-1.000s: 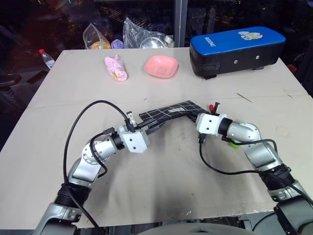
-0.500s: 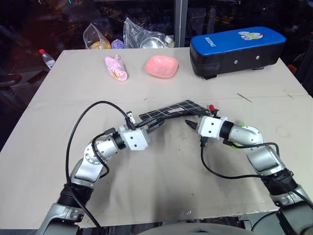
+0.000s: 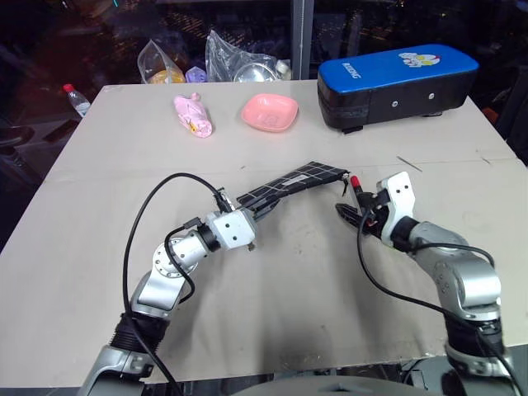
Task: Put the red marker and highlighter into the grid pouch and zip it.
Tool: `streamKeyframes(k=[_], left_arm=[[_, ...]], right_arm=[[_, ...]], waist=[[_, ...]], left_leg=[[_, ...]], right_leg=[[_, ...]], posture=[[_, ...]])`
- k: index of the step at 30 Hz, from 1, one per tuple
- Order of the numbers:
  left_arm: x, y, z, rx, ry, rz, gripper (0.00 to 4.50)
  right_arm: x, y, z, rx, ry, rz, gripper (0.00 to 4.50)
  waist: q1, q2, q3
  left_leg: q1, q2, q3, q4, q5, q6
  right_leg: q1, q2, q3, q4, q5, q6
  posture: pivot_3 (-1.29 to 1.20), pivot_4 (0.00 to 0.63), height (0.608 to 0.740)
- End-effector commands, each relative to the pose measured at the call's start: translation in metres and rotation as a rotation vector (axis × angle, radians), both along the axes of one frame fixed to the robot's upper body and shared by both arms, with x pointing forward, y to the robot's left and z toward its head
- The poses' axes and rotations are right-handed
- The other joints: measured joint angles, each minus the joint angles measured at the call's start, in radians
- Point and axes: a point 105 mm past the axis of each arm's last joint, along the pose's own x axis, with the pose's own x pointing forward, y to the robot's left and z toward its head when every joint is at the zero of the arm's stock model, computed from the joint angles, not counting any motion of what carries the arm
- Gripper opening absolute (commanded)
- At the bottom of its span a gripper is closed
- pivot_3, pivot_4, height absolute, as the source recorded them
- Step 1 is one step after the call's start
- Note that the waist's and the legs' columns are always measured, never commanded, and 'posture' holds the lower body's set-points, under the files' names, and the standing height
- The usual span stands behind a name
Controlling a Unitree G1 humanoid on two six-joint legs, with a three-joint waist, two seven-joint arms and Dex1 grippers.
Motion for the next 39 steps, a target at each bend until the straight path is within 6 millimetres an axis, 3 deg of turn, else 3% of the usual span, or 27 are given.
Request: streamKeyframes(k=[1, 4, 6, 7, 11, 17, 27, 39], left_arm=[[-0.006, -0.004, 0.016, -0.033, -0.051, -0.012, 0.00], [-0.008, -0.005, 0.017, -0.032, -0.052, -0.014, 0.00], [-0.008, -0.005, 0.017, -0.032, -0.053, -0.013, 0.00], [-0.008, -0.005, 0.017, -0.032, -0.054, -0.012, 0.00], [-0.008, -0.004, 0.018, -0.029, -0.056, -0.005, 0.00], [-0.007, -0.007, 0.018, -0.028, -0.053, -0.002, 0.00], [-0.008, -0.017, 0.013, -0.007, -0.042, -0.039, 0.00], [-0.004, -0.028, 0.006, 0.006, -0.026, -0.074, 0.00]], right_arm=[[0.015, -0.008, 0.009, 0.052, 0.007, -0.109, 3.32], [0.021, -0.009, 0.011, 0.076, 0.009, -0.137, 3.32], [0.025, -0.009, 0.011, 0.080, 0.007, -0.145, 2.35], [0.027, -0.010, 0.011, 0.076, 0.005, -0.149, 2.10], [0.029, -0.004, 0.016, 0.036, -0.052, -0.107, 0.09], [0.019, 0.017, 0.026, -0.071, -0.159, 0.080, 0.03], [-0.020, 0.064, 0.044, -0.194, -0.249, 0.488, 0.03], [-0.071, 0.120, 0.052, -0.160, -0.240, 0.926, 0.03]], waist=[[0.000, 0.000, 0.000], [0.003, 0.000, 0.000], [0.003, 0.000, 0.000], [0.002, 0.000, 0.000], [-0.004, 0.000, 0.000], [-0.019, 0.000, 0.000], [-0.018, 0.001, 0.001], [-0.017, 0.000, 0.001]], left_leg=[[0.000, 0.000, 0.000, 0.000, 0.000, 0.000], [-0.001, -0.001, 0.000, 0.000, 0.000, 0.000], [-0.001, -0.001, 0.000, 0.000, 0.000, 0.000], [-0.001, -0.001, 0.000, 0.000, 0.000, 0.000], [-0.001, -0.001, 0.000, 0.000, 0.000, 0.000], [-0.001, -0.001, 0.000, -0.001, 0.000, 0.000], [-0.001, -0.001, -0.001, -0.001, 0.000, 0.000], [-0.001, -0.001, -0.001, -0.001, 0.000, 0.000]], right_leg=[[0.000, 0.000, 0.000, 0.000, 0.000, 0.000], [0.000, -0.001, 0.000, -0.001, 0.000, 0.000], [0.000, -0.002, 0.000, -0.001, 0.000, 0.000], [0.000, -0.002, 0.000, -0.001, 0.000, 0.000], [0.000, -0.002, 0.000, -0.001, 0.000, 0.001], [0.000, -0.002, 0.000, -0.001, -0.001, 0.002], [0.000, -0.002, 0.000, -0.001, -0.002, 0.003], [0.000, -0.002, -0.001, -0.001, -0.001, 0.003]], posture=[[0.00, 0.150, 0.740], [0.00, 0.150, 0.740], [0.00, 0.150, 0.740], [0.00, 0.150, 0.740], [0.00, 0.150, 0.740], [0.00, 0.150, 0.740], [0.00, 0.150, 0.740], [0.00, 0.150, 0.740]])
